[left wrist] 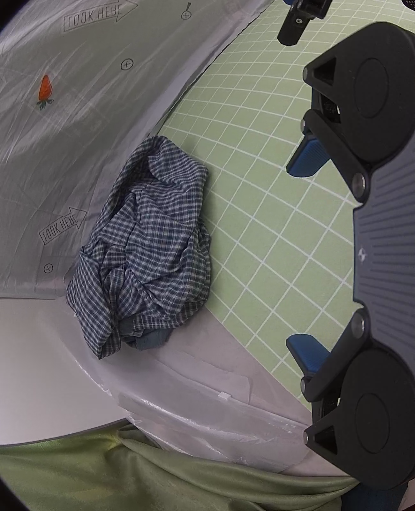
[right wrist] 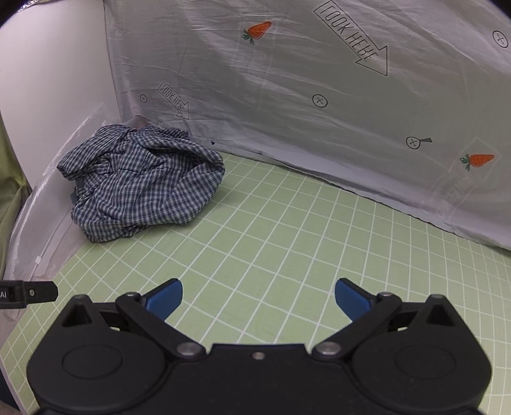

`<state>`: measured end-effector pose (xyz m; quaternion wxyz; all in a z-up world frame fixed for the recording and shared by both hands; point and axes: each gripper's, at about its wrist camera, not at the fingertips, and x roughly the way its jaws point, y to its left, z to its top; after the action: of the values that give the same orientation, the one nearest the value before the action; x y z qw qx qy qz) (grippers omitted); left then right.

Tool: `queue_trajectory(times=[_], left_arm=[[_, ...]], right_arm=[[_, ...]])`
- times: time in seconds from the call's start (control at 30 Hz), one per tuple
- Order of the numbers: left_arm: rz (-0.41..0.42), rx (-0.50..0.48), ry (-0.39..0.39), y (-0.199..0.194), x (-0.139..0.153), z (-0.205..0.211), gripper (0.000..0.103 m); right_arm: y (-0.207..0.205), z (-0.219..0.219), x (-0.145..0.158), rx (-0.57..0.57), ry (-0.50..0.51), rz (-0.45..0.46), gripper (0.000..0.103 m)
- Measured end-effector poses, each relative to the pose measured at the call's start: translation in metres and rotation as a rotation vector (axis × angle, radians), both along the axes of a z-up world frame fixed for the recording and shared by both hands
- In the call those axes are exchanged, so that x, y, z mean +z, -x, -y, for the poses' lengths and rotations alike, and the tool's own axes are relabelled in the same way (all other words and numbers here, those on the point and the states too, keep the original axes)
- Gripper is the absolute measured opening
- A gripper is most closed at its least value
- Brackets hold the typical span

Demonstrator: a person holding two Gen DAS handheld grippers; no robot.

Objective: Fold clothes
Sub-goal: 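Reach both grippers into the plaid shirt and close on its fabric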

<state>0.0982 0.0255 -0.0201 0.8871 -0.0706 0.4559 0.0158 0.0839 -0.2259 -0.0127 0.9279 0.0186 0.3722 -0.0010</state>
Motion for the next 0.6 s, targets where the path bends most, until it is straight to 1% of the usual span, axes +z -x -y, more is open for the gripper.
queue_trajectory(times=[0.13,0.2,0.37,0.43,0.5,0.57,0.6], left_arm=[[-0.030,0.019,0.002,-0.034,-0.009,-0.010,0.102],[-0.042,0.045,0.011,-0.054,-0.015,-0.019,0.102],[-0.070,0.117,0.023,-0.106,-0.029,-0.043,0.096],[-0.081,0.140,0.022,-0.125,-0.037,-0.054,0.093],[-0.090,0.159,0.023,-0.145,-0.044,-0.064,0.088],[-0.092,0.171,0.025,-0.160,-0.049,-0.069,0.085],[-0.093,0.175,0.027,-0.167,-0.052,-0.072,0.082]], right_arm=[[-0.039,0.001,-0.007,-0.016,-0.008,-0.019,0.103],[-0.058,-0.001,-0.011,-0.019,-0.015,-0.023,0.103],[-0.112,-0.016,-0.021,0.024,-0.019,-0.022,0.102],[-0.135,-0.025,-0.028,0.041,-0.028,-0.032,0.102],[-0.159,-0.035,-0.036,0.058,-0.044,-0.047,0.102],[-0.181,-0.045,-0.046,0.073,-0.057,-0.065,0.101],[-0.191,-0.051,-0.051,0.075,-0.061,-0.075,0.097]])
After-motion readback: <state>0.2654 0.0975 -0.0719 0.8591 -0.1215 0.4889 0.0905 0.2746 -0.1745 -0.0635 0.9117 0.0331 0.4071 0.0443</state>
